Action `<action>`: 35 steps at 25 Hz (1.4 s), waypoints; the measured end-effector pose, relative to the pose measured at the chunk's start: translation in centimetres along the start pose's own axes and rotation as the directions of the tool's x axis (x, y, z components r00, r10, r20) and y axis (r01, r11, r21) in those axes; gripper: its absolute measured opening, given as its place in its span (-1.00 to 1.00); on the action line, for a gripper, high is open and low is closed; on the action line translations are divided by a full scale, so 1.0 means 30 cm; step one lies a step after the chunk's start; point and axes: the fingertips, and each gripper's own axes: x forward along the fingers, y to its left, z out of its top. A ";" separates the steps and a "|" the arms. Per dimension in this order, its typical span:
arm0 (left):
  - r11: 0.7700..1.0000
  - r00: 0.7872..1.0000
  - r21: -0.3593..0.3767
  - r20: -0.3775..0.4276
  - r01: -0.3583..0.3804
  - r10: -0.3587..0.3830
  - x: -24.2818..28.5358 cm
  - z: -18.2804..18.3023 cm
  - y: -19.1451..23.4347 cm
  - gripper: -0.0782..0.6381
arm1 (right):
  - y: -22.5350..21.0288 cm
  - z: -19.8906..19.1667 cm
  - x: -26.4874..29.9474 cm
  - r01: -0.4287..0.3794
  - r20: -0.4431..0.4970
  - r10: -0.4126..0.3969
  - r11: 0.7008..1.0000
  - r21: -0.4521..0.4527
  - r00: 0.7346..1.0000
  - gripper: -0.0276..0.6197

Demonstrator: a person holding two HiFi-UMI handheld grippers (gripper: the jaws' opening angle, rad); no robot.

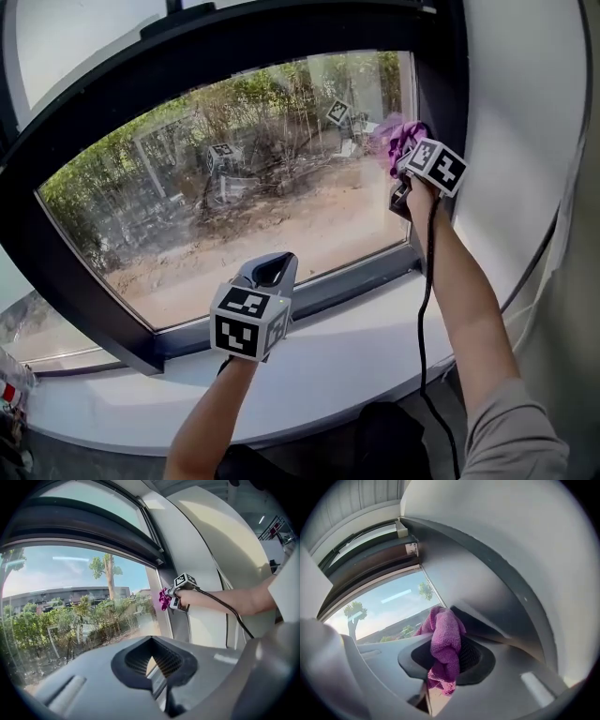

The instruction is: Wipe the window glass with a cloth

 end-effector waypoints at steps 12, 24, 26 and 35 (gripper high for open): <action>0.999 0.997 -0.037 -0.067 0.029 -0.032 0.078 -0.153 -0.071 -0.78 | -0.294 -0.448 -0.022 0.093 -0.204 -0.092 0.996 -0.002 0.975 -0.57; 0.995 0.990 -0.084 -0.124 0.057 -0.067 0.138 -0.297 -0.113 -0.78 | -0.537 -0.825 -0.071 0.201 -0.440 -0.217 0.976 -0.084 0.871 -0.57; 0.994 0.989 -0.095 -0.129 0.056 -0.068 0.133 -0.309 -0.112 -0.78 | -0.563 -0.861 -0.089 0.201 -0.465 -0.230 0.973 -0.112 0.855 -0.57; 0.987 0.990 -0.157 -0.133 0.029 -0.051 0.096 -0.376 -0.093 -0.78 | -0.507 -0.861 -0.147 0.058 -0.461 -0.163 0.971 -0.234 0.872 -0.57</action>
